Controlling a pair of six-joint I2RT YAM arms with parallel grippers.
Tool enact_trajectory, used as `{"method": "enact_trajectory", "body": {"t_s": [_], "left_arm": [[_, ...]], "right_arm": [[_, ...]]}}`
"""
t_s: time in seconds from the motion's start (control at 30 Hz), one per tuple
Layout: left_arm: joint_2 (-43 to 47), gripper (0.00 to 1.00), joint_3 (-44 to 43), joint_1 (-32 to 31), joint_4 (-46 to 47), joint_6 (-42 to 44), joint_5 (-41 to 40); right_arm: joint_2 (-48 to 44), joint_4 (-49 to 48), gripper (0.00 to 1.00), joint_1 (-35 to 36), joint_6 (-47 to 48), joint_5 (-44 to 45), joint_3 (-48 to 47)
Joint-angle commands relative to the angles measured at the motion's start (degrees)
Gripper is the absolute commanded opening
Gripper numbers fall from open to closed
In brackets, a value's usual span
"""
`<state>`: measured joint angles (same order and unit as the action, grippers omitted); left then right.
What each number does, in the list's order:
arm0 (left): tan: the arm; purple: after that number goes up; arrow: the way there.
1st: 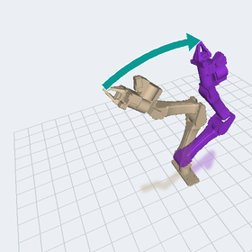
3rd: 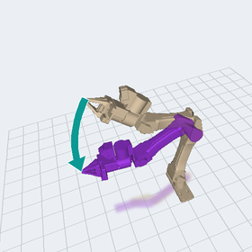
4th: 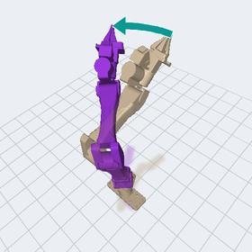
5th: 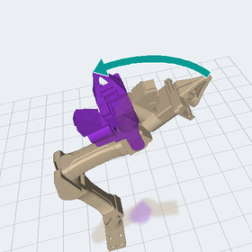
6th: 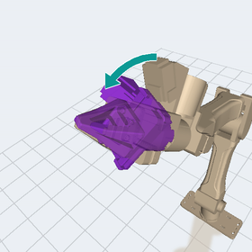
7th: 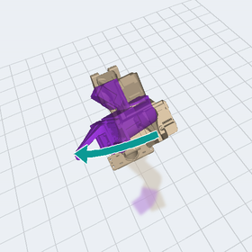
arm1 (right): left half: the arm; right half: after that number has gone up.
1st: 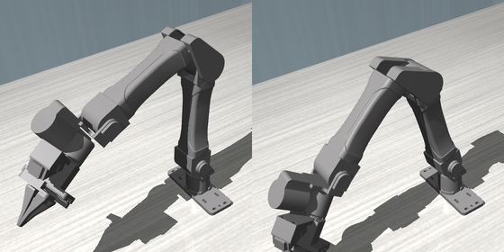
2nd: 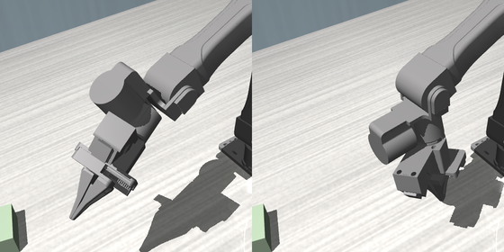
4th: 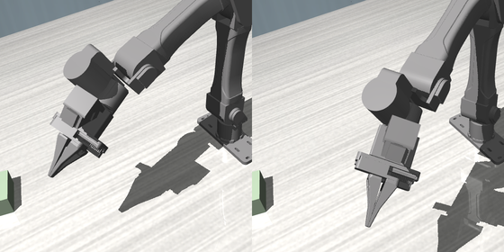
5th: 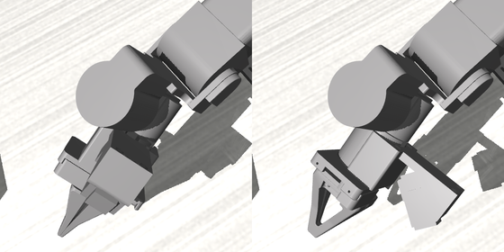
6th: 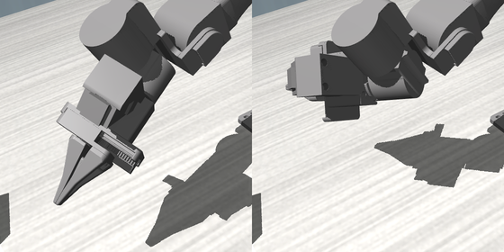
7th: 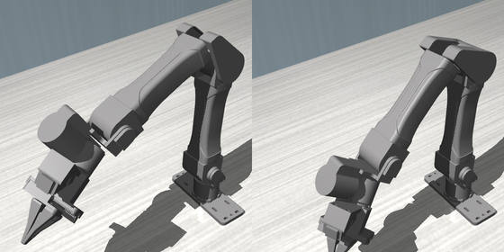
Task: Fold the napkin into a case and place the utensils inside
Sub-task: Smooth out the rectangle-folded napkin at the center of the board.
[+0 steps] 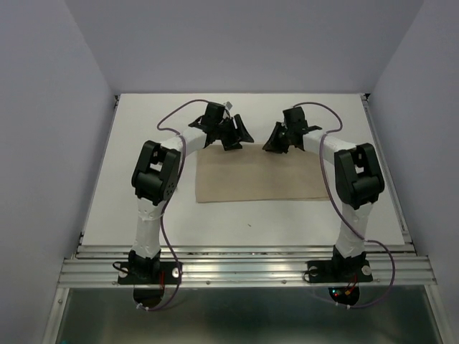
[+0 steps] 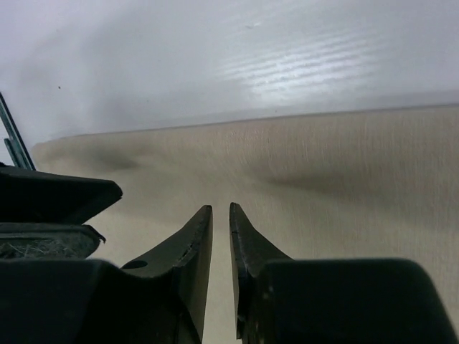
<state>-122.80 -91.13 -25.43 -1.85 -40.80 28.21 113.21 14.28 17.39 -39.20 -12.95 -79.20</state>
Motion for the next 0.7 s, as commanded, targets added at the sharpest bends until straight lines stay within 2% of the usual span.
{"method": "enact_trajectory", "body": {"t_s": [0.0, 0.33, 0.67], "left_arm": [[-2.34, 0.70, -5.44, 0.03, 5.80, -3.59, 2.03], [-9.55, 0.69, -10.03, 0.29, 2.99, -1.57, 0.45], [-8.77, 0.69, -8.01, 0.29, 1.93, 1.77, -0.08]], "right_arm": [[4.37, -3.39, 0.21, 0.19, -1.32, -4.19, -6.13], [10.54, -2.68, 0.20, 0.19, -1.05, -2.00, -10.45], [7.65, -2.68, 0.20, -6.31, -0.70, -1.73, -4.39]]}}
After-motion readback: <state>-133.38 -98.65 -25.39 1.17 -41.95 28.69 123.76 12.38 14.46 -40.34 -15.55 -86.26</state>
